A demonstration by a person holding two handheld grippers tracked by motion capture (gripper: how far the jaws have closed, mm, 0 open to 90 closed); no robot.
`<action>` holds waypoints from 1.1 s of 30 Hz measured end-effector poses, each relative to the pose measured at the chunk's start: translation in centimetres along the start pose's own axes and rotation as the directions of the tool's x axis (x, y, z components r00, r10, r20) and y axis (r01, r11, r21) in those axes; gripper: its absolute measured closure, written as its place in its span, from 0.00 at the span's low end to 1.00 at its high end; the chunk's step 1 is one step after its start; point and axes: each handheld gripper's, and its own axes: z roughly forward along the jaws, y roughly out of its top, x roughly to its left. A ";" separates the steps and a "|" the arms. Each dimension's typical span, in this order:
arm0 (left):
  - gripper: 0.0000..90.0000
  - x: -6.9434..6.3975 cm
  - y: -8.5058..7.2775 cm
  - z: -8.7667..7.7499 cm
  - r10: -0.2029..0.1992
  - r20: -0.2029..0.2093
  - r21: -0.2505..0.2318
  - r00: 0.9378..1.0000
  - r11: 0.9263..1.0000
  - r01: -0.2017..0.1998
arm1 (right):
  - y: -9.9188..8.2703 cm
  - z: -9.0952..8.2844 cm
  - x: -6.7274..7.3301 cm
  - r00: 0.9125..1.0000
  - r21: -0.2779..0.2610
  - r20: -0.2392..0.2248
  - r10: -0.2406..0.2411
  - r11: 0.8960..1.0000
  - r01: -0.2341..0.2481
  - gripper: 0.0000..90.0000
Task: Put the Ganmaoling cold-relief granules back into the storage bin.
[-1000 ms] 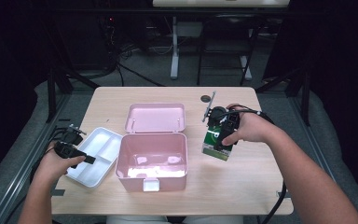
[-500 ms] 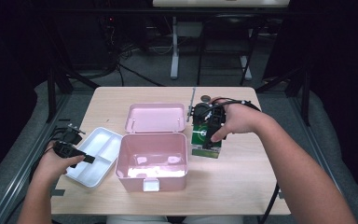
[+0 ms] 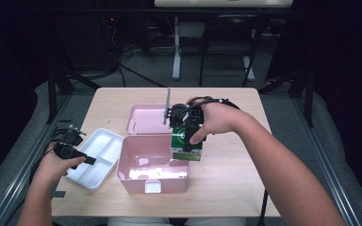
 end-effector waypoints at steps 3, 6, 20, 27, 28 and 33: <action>0.54 0.1 0.0 0.0 -0.001 0.000 0.002 1.000 1.000 0.001 | 1.5 0.5 0.4 1.000 -0.003 -0.017 -0.019 1.000 0.018 0.19; 0.54 0.1 0.0 0.0 -0.002 0.000 -0.001 1.000 1.000 0.002 | 2.5 0.8 0.6 0.999 0.001 -0.022 -0.031 1.000 0.031 0.19; 0.54 0.1 -0.1 0.0 -0.002 0.003 -0.001 1.000 1.000 0.002 | 3.4 2.9 1.0 0.998 0.017 -0.024 -0.062 0.998 0.063 0.18; 0.54 0.1 0.0 0.0 0.001 0.002 0.001 1.000 1.000 -0.001 | 3.3 4.4 1.0 0.998 0.013 -0.032 -0.062 0.998 0.062 0.18; 0.54 0.1 0.0 0.0 -0.001 0.002 0.000 1.000 1.000 0.001 | 3.3 4.7 1.0 0.998 0.011 -0.031 -0.059 0.998 0.059 0.18; 0.54 0.0 0.0 0.1 0.000 0.000 0.003 1.000 1.000 0.000 | 2.9 7.0 0.8 0.997 0.005 -0.045 -0.058 0.998 0.059 0.18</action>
